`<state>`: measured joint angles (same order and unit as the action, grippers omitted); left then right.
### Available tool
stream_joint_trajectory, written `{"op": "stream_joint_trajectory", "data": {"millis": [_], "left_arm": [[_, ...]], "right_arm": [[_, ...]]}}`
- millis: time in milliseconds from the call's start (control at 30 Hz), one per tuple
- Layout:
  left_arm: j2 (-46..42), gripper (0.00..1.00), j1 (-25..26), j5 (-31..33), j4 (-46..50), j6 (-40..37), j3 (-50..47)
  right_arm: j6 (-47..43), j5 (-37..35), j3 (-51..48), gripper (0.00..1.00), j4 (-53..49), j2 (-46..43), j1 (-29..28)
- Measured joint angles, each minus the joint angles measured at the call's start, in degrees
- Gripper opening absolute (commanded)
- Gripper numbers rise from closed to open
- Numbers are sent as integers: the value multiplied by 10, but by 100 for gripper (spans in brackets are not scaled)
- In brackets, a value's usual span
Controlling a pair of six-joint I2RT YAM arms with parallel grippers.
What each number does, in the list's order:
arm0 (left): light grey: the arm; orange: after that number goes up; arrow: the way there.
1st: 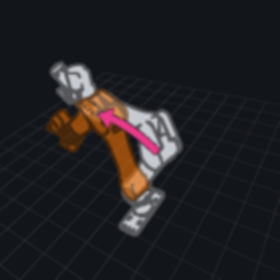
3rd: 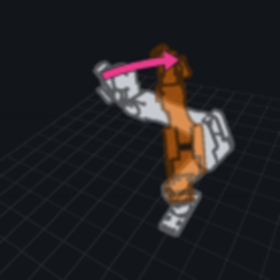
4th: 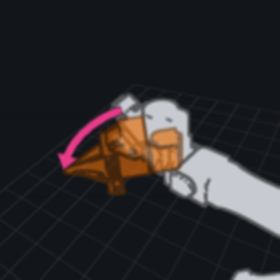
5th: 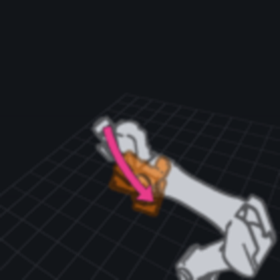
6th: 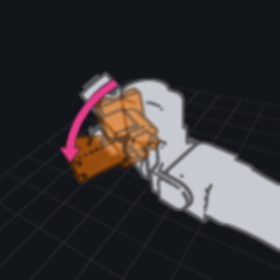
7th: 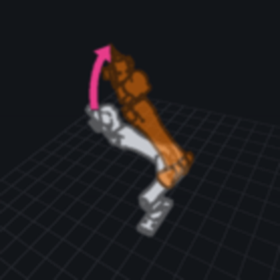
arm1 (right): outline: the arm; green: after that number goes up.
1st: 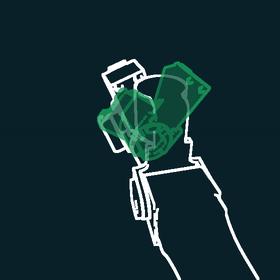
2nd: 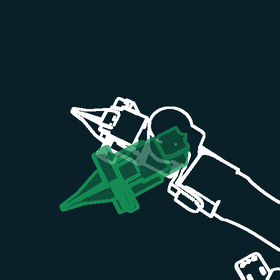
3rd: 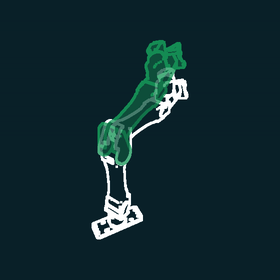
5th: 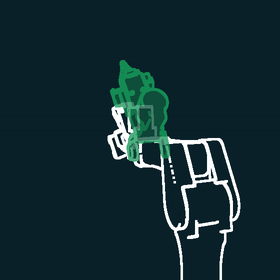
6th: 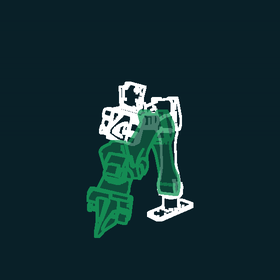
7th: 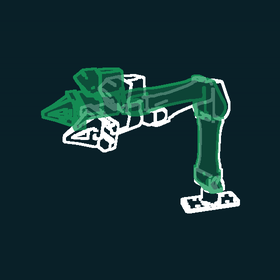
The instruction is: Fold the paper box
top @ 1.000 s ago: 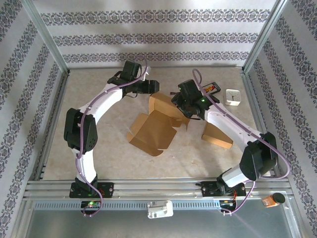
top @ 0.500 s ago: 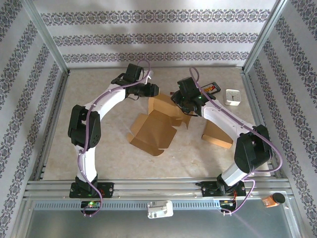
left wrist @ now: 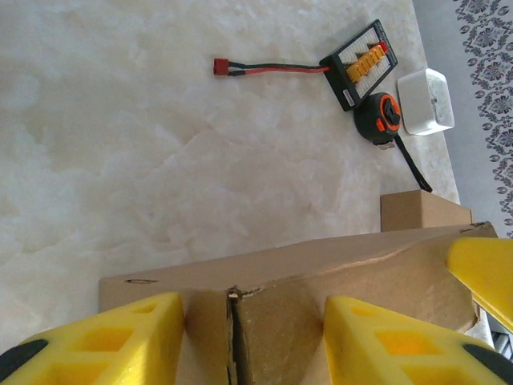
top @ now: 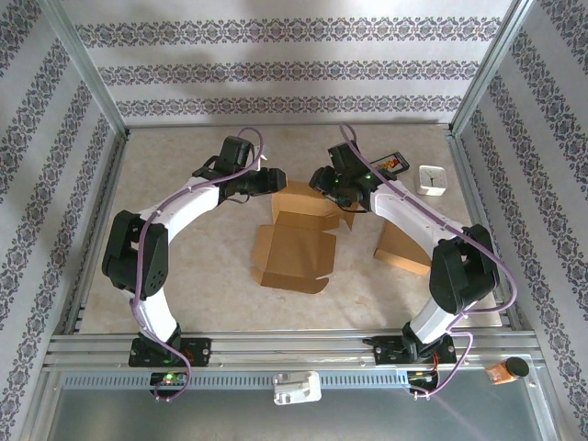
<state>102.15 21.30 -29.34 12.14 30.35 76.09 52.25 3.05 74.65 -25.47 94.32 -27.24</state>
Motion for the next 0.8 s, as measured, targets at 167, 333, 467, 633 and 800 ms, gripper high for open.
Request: {"op": "stream_joint_trajectory", "data": {"millis": [167,333,467,633,800], "left_arm": [[0,49,8,2,-14,14,-5],[-2,48,9,7,-26,22,-13],[-10,48,12,12,-28,27,-22],[-22,48,20,13,-28,27,-35],[-23,48,23,20,-28,16,-37]], "right_arm": [[-17,10,0,46,-1,0,0],[-9,10,-9,41,4,0,0],[6,9,-15,50,9,-5,0],[9,2,-33,53,7,-25,-3],[-3,0,-47,57,-1,-68,-2]]}}
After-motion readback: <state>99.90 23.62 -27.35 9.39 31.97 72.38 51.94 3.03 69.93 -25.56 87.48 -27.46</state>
